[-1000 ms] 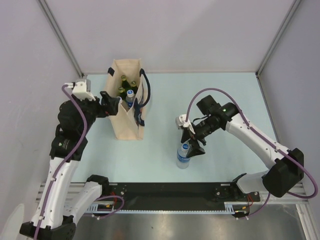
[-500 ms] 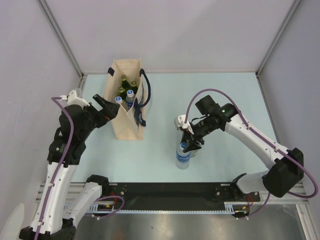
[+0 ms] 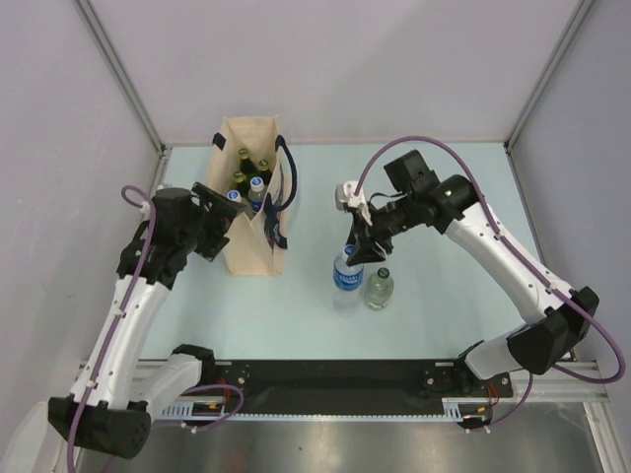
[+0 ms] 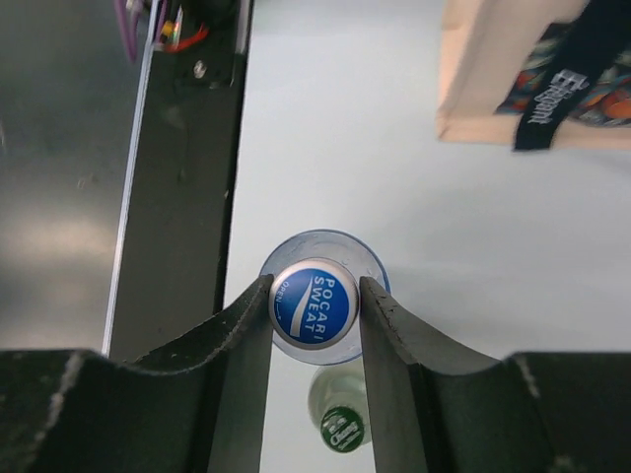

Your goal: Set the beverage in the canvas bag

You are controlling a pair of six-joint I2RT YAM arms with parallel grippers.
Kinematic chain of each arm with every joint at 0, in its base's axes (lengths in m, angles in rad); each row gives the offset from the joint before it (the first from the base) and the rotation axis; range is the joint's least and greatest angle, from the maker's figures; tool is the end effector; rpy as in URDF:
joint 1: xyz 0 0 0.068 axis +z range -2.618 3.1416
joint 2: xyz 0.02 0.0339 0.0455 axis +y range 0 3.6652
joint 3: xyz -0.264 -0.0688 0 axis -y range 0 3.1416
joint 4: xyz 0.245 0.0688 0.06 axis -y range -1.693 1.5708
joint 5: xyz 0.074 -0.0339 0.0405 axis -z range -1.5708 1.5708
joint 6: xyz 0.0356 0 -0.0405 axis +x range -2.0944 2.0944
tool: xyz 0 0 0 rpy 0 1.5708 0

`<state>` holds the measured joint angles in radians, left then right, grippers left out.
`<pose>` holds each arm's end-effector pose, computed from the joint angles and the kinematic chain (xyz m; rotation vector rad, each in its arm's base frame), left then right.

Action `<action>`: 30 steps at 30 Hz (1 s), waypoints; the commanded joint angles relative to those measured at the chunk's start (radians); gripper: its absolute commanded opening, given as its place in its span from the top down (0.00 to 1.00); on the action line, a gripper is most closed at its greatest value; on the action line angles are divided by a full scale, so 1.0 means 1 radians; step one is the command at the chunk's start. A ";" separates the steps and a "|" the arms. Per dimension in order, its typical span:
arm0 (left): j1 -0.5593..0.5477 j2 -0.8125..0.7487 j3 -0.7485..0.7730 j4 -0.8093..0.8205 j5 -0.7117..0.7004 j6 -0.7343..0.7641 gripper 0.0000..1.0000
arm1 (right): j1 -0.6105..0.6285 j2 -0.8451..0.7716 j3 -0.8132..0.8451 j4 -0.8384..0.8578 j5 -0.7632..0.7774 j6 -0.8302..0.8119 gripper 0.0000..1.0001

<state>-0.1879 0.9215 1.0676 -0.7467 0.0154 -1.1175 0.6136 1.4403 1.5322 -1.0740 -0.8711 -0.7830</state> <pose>0.1811 -0.0350 0.3569 -1.0109 2.0365 -0.7418 0.2115 0.1823 0.3769 -1.7328 1.5581 1.0108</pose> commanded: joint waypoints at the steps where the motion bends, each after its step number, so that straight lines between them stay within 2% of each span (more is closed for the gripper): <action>1: 0.007 0.063 0.061 -0.010 -0.077 -0.097 0.04 | 0.005 0.015 0.182 0.172 -0.028 0.238 1.00; 5: 0.005 0.135 0.080 -0.009 -0.083 -0.110 0.09 | 0.005 0.075 0.322 0.302 0.001 0.439 1.00; 8: 0.004 0.166 0.083 -0.005 -0.098 -0.096 0.19 | 0.005 0.149 0.463 0.353 0.027 0.510 1.00; 11: 0.002 0.172 0.075 -0.002 -0.103 -0.067 0.37 | 0.006 0.247 0.651 0.375 0.044 0.597 1.00; 12: 0.002 0.169 0.069 -0.002 -0.097 -0.052 0.52 | 0.006 0.276 0.713 0.379 0.050 0.647 1.00; 14: 0.002 0.152 0.042 0.015 -0.077 -0.032 0.67 | 0.006 0.337 0.872 0.393 0.061 0.701 1.00; 15: 0.002 0.148 0.031 0.026 -0.071 -0.016 0.80 | 0.008 0.389 0.910 0.405 0.064 0.752 1.00; 18: 0.002 0.131 -0.011 0.053 -0.031 0.014 0.92 | 0.015 0.436 0.965 0.489 0.073 0.818 1.00; 21: 0.002 0.129 -0.028 0.069 0.012 0.051 1.00 | 0.031 0.460 0.982 0.586 0.093 0.893 1.00; 26: 0.002 0.134 -0.024 0.081 0.069 0.105 0.99 | 0.044 0.519 1.071 0.729 0.150 1.007 1.00; 30: 0.002 0.116 -0.031 0.083 0.096 0.122 1.00 | 0.066 0.548 1.097 0.787 0.184 1.019 1.00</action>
<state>-0.1883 1.0550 1.0588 -0.6357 0.0494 -1.0592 0.6594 1.9999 2.5366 -0.5129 -0.7292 0.1509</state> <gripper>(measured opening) 0.010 0.410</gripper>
